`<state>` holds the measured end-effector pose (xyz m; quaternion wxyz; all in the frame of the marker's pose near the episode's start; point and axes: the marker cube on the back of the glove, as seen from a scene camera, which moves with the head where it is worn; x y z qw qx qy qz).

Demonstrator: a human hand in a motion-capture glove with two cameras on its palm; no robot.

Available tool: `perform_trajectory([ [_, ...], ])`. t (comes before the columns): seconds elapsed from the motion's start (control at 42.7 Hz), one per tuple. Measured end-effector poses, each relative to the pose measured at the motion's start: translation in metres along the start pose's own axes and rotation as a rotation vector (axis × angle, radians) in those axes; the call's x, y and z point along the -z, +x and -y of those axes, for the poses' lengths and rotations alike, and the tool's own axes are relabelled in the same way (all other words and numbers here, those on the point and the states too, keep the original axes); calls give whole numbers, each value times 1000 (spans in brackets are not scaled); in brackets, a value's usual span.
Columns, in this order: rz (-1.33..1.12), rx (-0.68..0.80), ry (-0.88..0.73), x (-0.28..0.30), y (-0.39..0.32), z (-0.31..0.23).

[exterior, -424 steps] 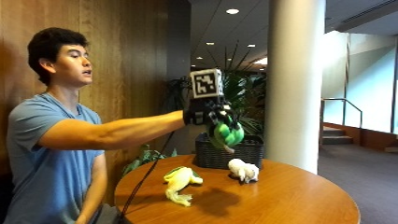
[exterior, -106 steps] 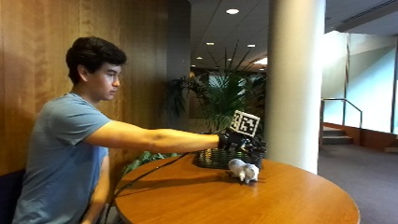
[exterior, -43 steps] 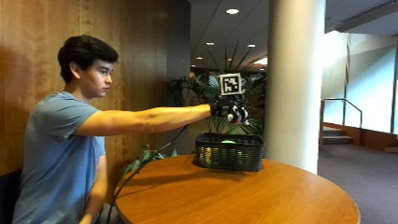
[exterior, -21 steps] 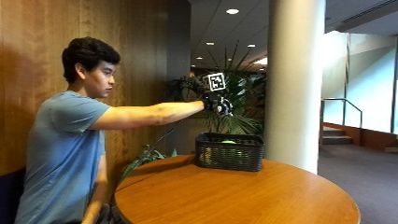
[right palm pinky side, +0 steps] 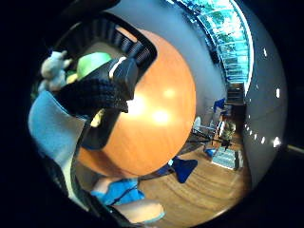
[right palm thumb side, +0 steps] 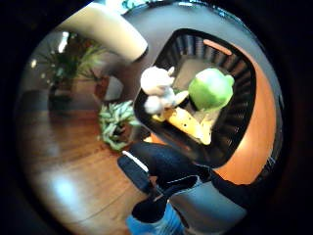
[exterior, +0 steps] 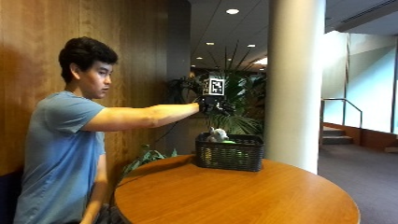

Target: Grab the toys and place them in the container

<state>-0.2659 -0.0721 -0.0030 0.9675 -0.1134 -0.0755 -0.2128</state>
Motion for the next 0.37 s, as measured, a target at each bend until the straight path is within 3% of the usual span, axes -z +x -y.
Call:
perform_trajectory([
  [0.375,38,-55,-4,7,32,-30],
])
